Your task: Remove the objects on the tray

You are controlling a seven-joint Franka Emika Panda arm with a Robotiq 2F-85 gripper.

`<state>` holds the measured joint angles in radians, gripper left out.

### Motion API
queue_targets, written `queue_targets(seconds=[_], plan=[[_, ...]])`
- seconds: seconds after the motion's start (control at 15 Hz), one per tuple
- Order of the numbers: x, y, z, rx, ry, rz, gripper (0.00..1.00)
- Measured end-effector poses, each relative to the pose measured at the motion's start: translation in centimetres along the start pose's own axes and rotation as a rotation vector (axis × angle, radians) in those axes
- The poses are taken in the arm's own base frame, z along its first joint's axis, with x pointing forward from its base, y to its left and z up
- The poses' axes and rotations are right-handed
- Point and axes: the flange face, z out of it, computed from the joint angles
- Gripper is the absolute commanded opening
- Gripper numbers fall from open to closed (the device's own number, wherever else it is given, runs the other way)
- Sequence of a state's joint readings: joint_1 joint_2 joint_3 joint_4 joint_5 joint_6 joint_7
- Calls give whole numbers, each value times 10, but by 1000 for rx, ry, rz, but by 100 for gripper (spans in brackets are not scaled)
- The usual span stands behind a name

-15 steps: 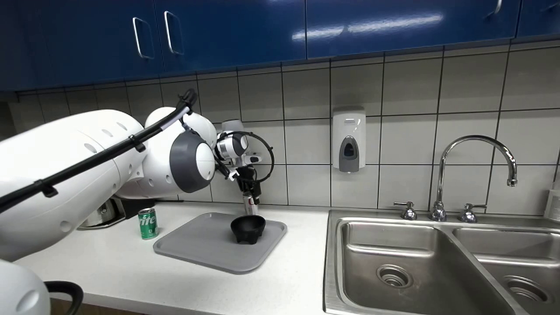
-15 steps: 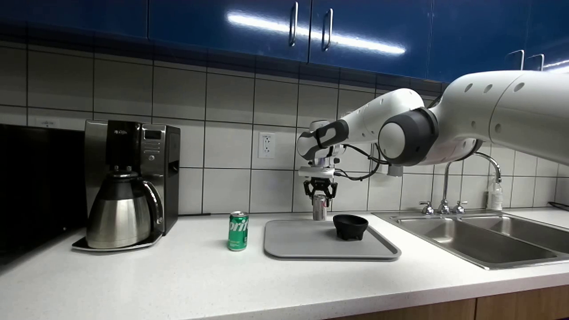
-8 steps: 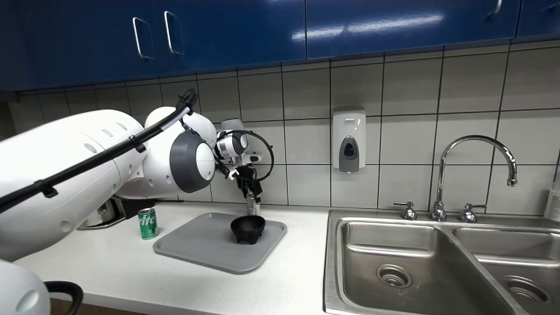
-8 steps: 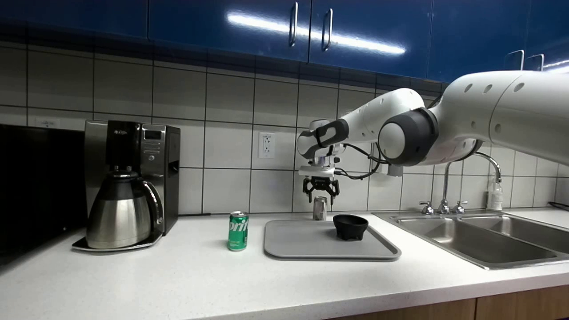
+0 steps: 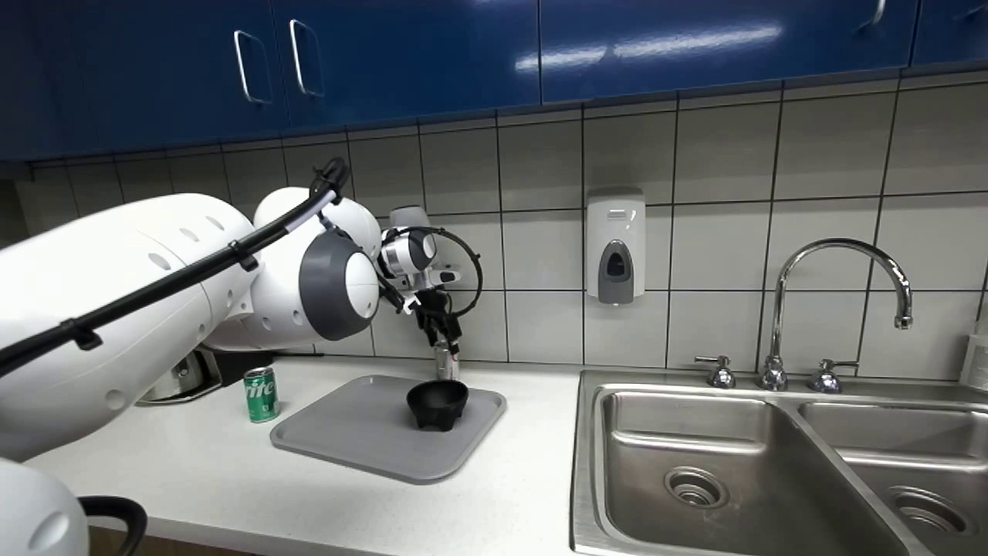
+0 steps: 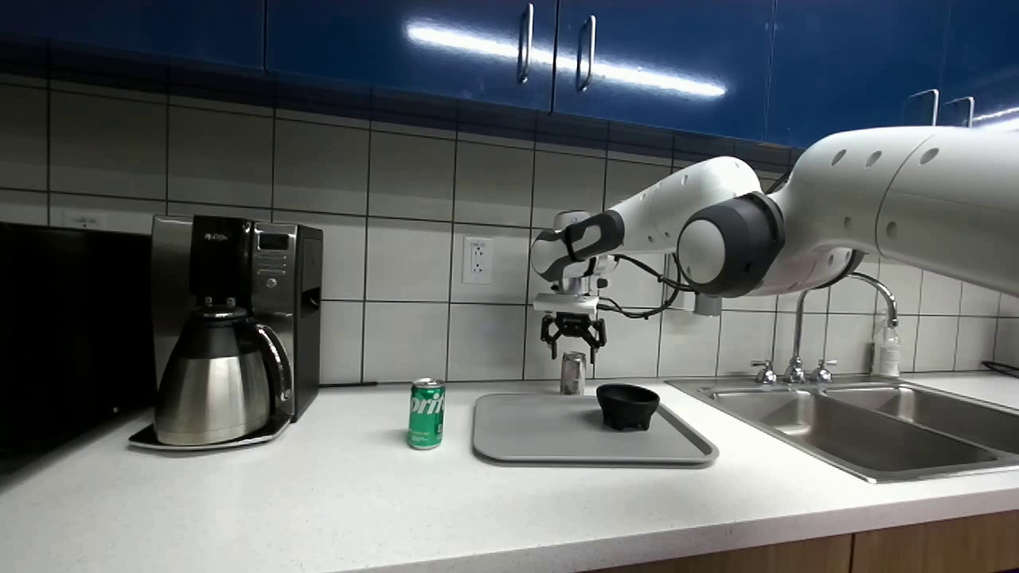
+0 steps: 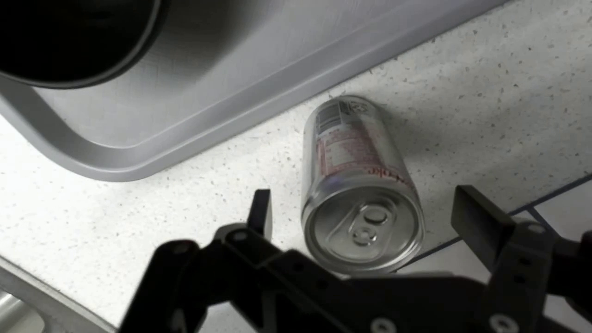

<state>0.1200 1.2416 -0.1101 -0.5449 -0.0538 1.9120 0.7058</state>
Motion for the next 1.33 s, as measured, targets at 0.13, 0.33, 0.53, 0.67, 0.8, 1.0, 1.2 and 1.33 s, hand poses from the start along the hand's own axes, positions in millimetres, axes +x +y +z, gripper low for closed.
queue_targets(seconds=[0.13,0.33,0.53,0.67,0.8,1.0,1.2,1.33], plan=[[-3,-3,-1,6,-4,-5,100],[-8,-10,-2,16,-11,-16,100],[-14,-17,-3,20,-16,-28,100],[-17,-21,-3,21,-16,-39,100],[-21,-26,-5,23,-16,-51,100],[-28,-34,-8,27,-15,-75,100],[-37,-45,-12,33,-13,-101,100],[-46,-55,-14,36,-12,-118,100]])
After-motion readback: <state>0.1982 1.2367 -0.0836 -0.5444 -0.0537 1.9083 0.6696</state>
